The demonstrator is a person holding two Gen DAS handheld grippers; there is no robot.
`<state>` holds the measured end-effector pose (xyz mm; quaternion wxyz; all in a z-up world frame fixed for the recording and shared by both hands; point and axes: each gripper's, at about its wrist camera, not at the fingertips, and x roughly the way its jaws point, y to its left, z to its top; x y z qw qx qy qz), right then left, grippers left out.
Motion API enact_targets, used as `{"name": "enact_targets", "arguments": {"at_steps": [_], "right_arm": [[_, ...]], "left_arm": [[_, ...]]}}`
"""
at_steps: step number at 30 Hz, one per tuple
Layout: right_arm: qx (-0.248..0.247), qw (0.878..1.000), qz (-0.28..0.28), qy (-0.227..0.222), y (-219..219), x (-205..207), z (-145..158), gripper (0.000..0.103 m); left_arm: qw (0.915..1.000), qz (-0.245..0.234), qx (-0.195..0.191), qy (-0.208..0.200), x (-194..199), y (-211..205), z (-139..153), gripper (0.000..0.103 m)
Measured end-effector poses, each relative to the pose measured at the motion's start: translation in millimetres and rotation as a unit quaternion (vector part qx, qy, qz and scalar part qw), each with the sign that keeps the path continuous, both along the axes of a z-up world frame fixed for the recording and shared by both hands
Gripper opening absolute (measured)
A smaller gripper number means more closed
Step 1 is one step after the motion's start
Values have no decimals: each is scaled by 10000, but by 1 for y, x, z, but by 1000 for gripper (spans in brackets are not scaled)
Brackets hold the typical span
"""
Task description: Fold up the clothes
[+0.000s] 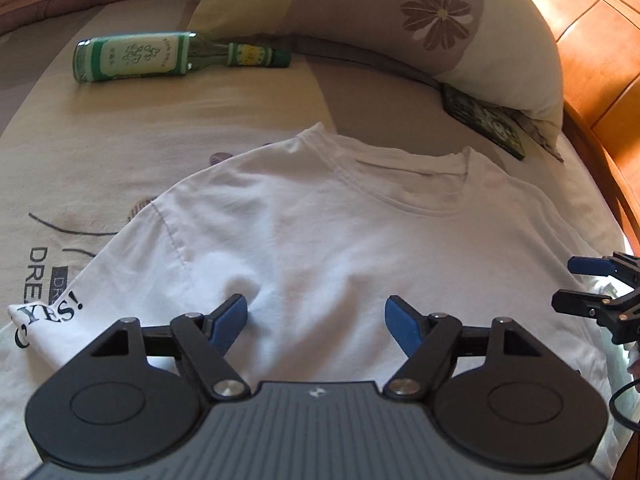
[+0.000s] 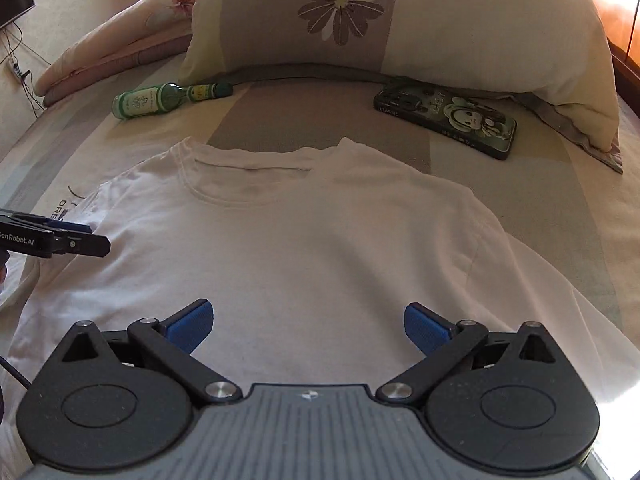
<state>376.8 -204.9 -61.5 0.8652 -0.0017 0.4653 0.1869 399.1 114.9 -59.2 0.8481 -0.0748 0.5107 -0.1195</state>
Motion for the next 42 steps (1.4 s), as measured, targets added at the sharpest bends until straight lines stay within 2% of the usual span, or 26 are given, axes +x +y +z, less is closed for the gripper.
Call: {"name": "enact_targets", "arguments": {"at_steps": [1,3,4,5,6,8,9,11,12,14,15,18,21,23,25,28,30,33,36,40,42], "right_arm": [[-95,9999,14,42,-4,8,-5,103],[-360,9993,18,133,-19,22,-18,103],[-469,9988,33,166,-27,26,-25,102],[-284,9994,181,114,-36,26,-25,103],[-149,9993,326,74,-42,26,-25,103],[-453,9973,557,131,-35,26,-21,102],[-601,9969,487,164,-31,26,-18,102],[-800,9964,177,214,-25,25,-10,103],[-764,9968,16,217,-24,24,-5,103],[-430,9988,-125,179,-21,22,3,103],[-263,9994,-177,162,-17,22,3,103],[-124,9994,-307,135,1,26,-7,103],[-306,9963,-805,-54,6,36,-25,103],[-380,9925,-1109,-355,4,46,-33,103],[-359,9911,-1169,-533,4,63,-35,103],[-546,9899,-1195,-532,2,100,-38,103],[-421,9909,-1232,-340,-3,113,-31,103],[-312,9931,-1085,-320,-4,102,-10,103],[-431,9954,-788,-330,5,77,-7,103],[-599,9969,-451,-240,19,62,-30,103],[-684,9954,-406,-529,25,68,-38,103]], "left_arm": [[10000,47,-17,10,0,13,-3,72],[9997,-225,41,-86,-3,31,-4,58],[9988,-424,232,-97,-3,33,-3,41],[9973,-611,393,-102,-2,34,-2,37],[9965,-726,418,-71,1,35,-1,37],[9960,-768,446,68,7,33,3,36],[9955,-756,566,100,8,30,7,37],[9956,-506,782,6,7,28,21,47],[9969,-406,670,-77,6,29,27,49],[9983,-412,328,-263,7,24,37,67],[9980,-473,232,-341,8,18,38,70],[9949,-881,181,-447,20,-9,24,70],[9972,-579,319,-352,35,-15,-1,70],[9966,-379,458,-563,40,-12,-9,72],[9957,-291,566,-677,49,-11,-11,73],[9957,-185,621,-662,66,-12,-10,74],[9960,-140,619,-634,74,-13,-6,73],[9949,-185,503,-859,68,-15,14,74],[9926,-492,593,-936,52,-26,19,74],[9878,-1047,803,-830,40,-45,-4,74],[9852,-1057,914,-992,45,-50,-12,77]]}}
